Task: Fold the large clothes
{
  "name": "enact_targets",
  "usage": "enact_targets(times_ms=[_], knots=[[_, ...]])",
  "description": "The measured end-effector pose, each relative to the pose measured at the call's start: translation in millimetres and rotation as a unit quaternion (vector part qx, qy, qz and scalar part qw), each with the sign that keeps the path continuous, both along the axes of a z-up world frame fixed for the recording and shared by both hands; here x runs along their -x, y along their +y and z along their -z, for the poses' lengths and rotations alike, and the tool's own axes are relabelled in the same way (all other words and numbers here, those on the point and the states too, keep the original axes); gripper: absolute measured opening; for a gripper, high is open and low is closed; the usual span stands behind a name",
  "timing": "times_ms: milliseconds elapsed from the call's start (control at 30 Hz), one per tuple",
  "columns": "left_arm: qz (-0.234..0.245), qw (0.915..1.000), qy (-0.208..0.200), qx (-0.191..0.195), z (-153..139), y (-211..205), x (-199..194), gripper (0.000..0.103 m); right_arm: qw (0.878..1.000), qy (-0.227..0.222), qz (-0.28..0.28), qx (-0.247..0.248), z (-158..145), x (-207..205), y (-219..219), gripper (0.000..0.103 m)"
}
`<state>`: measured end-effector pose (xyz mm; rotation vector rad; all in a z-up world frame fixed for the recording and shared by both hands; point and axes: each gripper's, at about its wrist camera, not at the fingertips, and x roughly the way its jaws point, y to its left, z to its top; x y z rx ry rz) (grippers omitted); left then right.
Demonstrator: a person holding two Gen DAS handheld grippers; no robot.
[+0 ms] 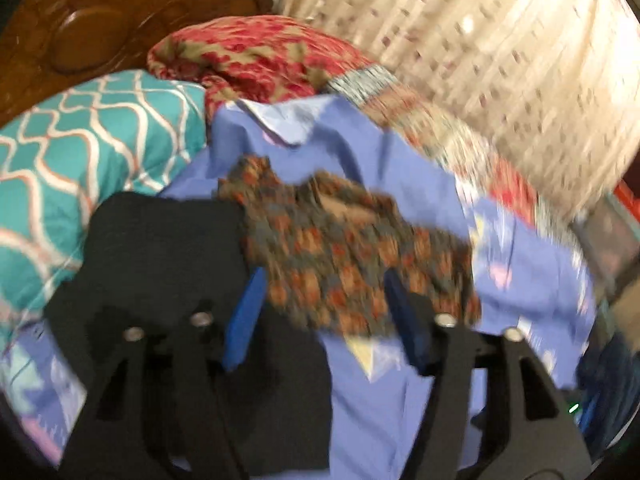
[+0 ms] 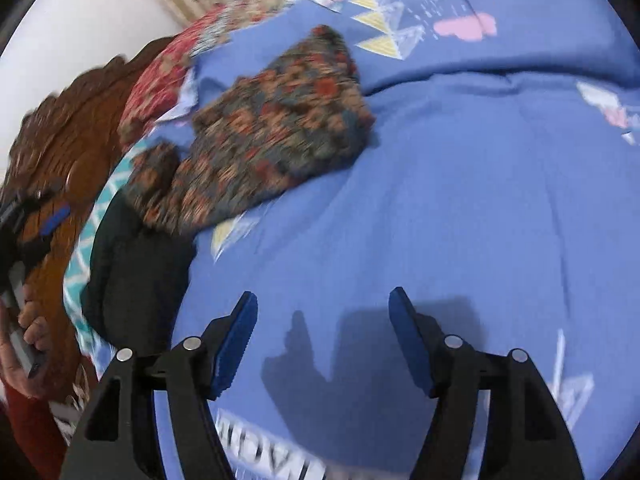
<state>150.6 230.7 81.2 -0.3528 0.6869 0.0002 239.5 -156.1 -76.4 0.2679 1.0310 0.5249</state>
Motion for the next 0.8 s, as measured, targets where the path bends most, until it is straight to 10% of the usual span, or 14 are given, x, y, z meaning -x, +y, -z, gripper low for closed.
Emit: enact_targets(times_ms=[400,800], knots=[[0.020,0.9848,0.034,-0.169,14.5,-119.8,145.8,0.092,0.996,-0.083,-0.020,0.011,-65.8,137.4,-0.3,0.100],[0.010,0.9802,0.039,-0.194,7.9,-133.2,199.9,0.097,0.996,-0.087,-0.015,0.005,-72.7,188.9,-19.3,0.101]])
